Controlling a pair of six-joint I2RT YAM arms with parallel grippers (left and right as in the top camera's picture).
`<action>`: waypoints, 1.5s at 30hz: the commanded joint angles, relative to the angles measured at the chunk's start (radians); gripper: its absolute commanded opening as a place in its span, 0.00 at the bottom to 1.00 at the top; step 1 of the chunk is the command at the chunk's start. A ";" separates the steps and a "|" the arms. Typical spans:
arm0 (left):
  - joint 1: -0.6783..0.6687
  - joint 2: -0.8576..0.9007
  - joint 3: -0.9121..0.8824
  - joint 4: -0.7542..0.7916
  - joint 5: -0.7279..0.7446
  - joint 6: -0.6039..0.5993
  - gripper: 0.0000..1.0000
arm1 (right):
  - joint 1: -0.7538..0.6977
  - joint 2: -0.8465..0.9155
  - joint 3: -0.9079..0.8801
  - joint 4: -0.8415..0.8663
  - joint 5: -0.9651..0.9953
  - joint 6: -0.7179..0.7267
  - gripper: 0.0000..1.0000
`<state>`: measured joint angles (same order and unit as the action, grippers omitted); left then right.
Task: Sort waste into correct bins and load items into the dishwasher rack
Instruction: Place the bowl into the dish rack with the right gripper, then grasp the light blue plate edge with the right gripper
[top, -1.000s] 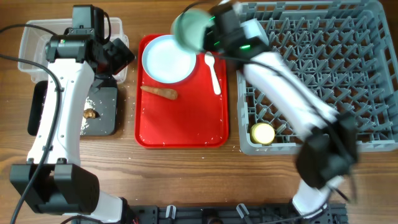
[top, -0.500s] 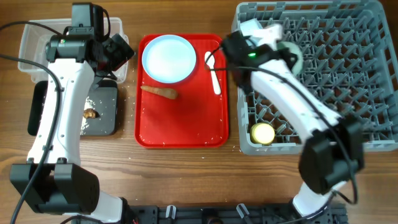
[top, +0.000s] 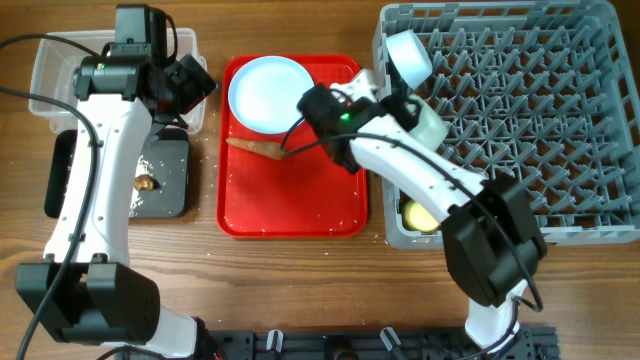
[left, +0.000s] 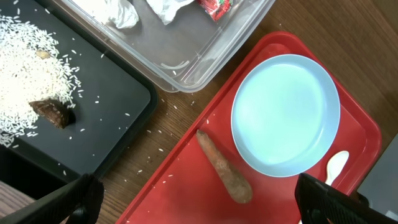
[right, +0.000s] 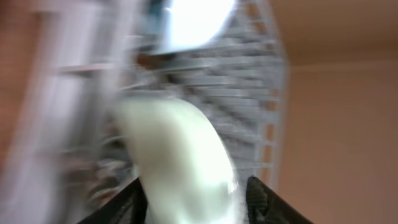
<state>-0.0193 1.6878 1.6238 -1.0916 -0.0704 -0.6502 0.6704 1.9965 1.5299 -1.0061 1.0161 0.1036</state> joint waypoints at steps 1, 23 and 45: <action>0.006 0.009 -0.003 0.003 -0.013 -0.010 1.00 | 0.000 0.019 0.012 0.015 -0.228 0.004 0.67; 0.006 0.009 -0.003 0.003 -0.013 -0.010 1.00 | -0.085 0.294 0.229 0.583 -1.079 0.682 0.50; 0.006 0.009 -0.003 0.003 -0.013 -0.010 1.00 | -0.111 0.343 0.244 0.462 -0.986 0.711 0.37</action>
<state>-0.0193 1.6886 1.6238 -1.0912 -0.0708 -0.6502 0.5541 2.3207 1.7809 -0.5343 0.0422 0.7937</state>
